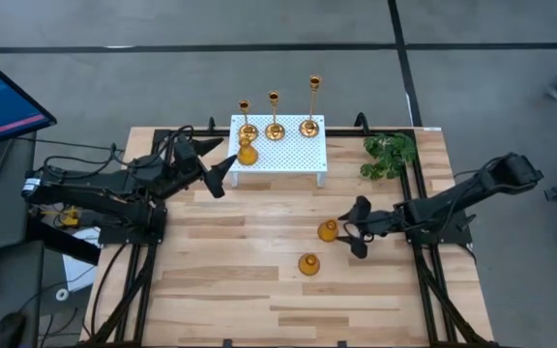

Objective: Pick & Place candle stick holders
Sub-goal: Put the top orange candle holder on the shelf aligned with the medium gold candle holder

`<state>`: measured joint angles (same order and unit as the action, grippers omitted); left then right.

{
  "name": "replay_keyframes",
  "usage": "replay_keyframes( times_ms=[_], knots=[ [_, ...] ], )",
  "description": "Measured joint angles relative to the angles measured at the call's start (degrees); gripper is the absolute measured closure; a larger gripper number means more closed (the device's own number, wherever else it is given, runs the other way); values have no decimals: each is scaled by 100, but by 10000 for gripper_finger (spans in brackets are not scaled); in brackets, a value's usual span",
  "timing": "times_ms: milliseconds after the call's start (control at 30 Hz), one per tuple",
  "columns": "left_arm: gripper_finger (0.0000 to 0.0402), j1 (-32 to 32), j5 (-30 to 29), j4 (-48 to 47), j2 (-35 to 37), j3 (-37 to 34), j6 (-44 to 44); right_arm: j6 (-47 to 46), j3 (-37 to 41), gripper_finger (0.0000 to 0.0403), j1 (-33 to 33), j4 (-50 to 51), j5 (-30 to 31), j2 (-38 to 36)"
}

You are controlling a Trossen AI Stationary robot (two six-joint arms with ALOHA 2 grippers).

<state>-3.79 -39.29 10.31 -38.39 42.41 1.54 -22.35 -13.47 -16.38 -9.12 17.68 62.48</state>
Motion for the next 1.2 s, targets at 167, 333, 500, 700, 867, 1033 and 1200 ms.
replay_keyframes(
  times_ms=[167, 333, 500, 700, 867, 1033, 1200],
  knots=[
    [87, 0, -11, 11, 0, 0, 21, 544, -4, 88, 42, -889, 21, 581],
    [87, 0, -11, 26, 0, 0, 44, 584, -2, 88, 162, -1547, 39, 1131],
    [87, 0, -12, 48, 0, 0, 46, 647, -2, 88, 157, -2303, 39, 1547],
    [87, 0, -11, 52, 0, 0, 45, 533, -4, 107, 69, -2374, 43, 1760],
    [87, 0, -11, 52, 0, 0, 46, 599, -4, 142, 37, -2463, 45, 1611],
    [87, 0, -12, 53, 0, 0, 46, 707, -2, 194, 85, -2403, 57, 1485],
    [87, 0, -11, 54, 0, 0, 46, 798, -2, 272, 81, -2346, 54, 1464]
  ],
)
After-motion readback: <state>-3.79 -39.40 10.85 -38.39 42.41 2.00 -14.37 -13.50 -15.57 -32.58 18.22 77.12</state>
